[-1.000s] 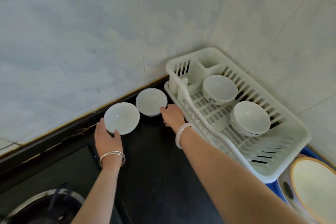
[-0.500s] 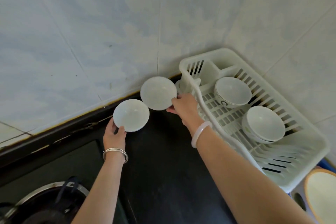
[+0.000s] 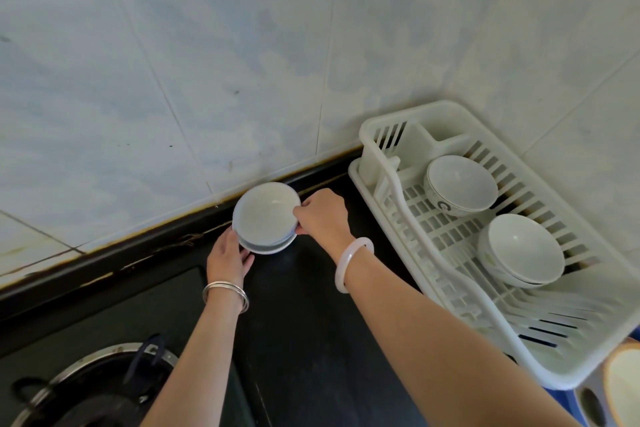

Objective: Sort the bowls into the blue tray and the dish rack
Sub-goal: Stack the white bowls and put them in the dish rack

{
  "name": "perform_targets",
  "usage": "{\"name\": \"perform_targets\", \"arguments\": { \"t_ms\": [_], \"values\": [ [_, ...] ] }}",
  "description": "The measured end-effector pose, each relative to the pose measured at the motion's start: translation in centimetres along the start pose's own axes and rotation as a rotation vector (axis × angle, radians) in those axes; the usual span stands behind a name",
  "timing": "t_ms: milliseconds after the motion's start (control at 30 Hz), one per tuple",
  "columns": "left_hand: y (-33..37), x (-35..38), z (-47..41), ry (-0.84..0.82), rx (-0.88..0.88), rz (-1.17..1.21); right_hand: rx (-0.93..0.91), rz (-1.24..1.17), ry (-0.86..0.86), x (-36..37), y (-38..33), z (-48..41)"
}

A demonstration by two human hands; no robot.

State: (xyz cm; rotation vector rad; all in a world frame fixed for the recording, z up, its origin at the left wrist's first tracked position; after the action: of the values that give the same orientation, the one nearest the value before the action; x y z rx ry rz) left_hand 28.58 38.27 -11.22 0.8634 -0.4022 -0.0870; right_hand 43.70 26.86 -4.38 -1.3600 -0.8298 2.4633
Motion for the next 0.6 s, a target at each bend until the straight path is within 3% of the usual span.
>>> {"name": "perform_targets", "arguments": {
  "t_ms": [367,600],
  "values": [
    [0.1,-0.1,-0.5,-0.016,-0.040,-0.005,0.037,0.026,-0.025,0.9,0.9,-0.8],
    [0.7,0.2,0.1,-0.018,-0.063,0.019,0.129,-0.340,-0.213,2.9,1.9,-0.4]
  ]
}}
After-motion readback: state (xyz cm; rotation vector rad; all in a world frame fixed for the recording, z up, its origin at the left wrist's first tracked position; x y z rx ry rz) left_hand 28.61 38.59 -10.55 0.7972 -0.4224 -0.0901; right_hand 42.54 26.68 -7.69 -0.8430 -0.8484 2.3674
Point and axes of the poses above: each hand's wrist, its own z-axis away from the middle knuckle, its own x-axis out of the palm, y = z × x, the point moved 8 cm from there along -z, towards the middle knuckle, and after that the axes turned 13 degrees about z, right-handed, at the moved point
